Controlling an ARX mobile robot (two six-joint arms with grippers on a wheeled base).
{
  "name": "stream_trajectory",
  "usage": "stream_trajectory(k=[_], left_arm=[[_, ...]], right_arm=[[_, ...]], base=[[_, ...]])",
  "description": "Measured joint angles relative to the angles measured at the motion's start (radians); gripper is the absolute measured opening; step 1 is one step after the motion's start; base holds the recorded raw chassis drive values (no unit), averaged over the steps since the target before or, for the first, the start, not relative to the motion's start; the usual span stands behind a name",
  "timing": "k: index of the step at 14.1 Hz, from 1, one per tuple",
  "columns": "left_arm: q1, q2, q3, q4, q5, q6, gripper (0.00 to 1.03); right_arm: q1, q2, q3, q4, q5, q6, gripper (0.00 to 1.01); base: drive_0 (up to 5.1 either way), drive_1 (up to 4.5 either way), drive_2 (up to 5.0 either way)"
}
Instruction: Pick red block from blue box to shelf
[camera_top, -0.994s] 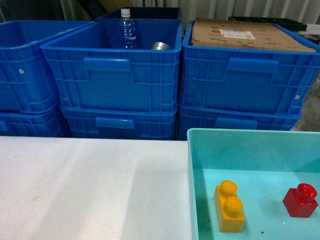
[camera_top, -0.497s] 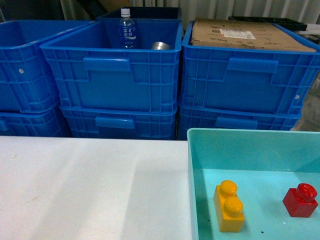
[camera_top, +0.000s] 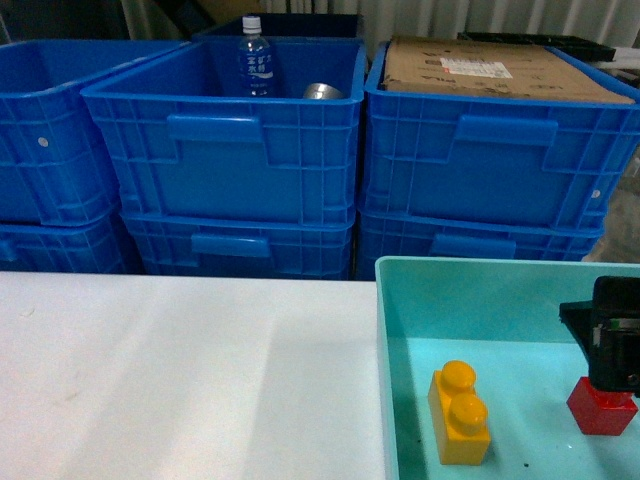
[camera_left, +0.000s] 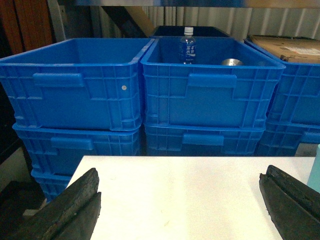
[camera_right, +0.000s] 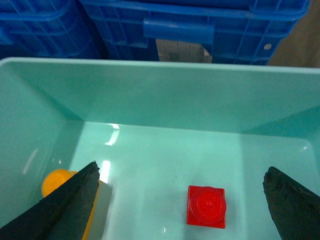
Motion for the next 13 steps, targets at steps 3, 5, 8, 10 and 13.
stream_trajectory(k=[3,5,8,10,13], left_arm=[[0.0,0.0,0.0,0.0,0.0,0.0,0.98],[0.0,0.0,0.0,0.0,0.0,0.0,0.98],[0.0,0.0,0.0,0.0,0.0,0.0,0.98],[0.0,0.0,0.0,0.0,0.0,0.0,0.98],[0.0,0.0,0.0,0.0,0.0,0.0,0.98]], right_arm=[[-0.017,0.182,0.1,0.087,0.006,-0.008,0.98],[-0.05,0.287,0.135,0.121,0.006,-0.019,0.98],[-0.061,0.373,0.137,0.193,0.006,-0.027,0.98],[-0.067,0.431,0.136,0.219,0.012,-0.027,0.98],[-0.067,0.452,0.135,0.256,0.017,-0.027,0.98]], base=[[0.0,0.0,0.0],[0.0,0.0,0.0],[0.0,0.0,0.0],[0.0,0.0,0.0],[0.0,0.0,0.0]])
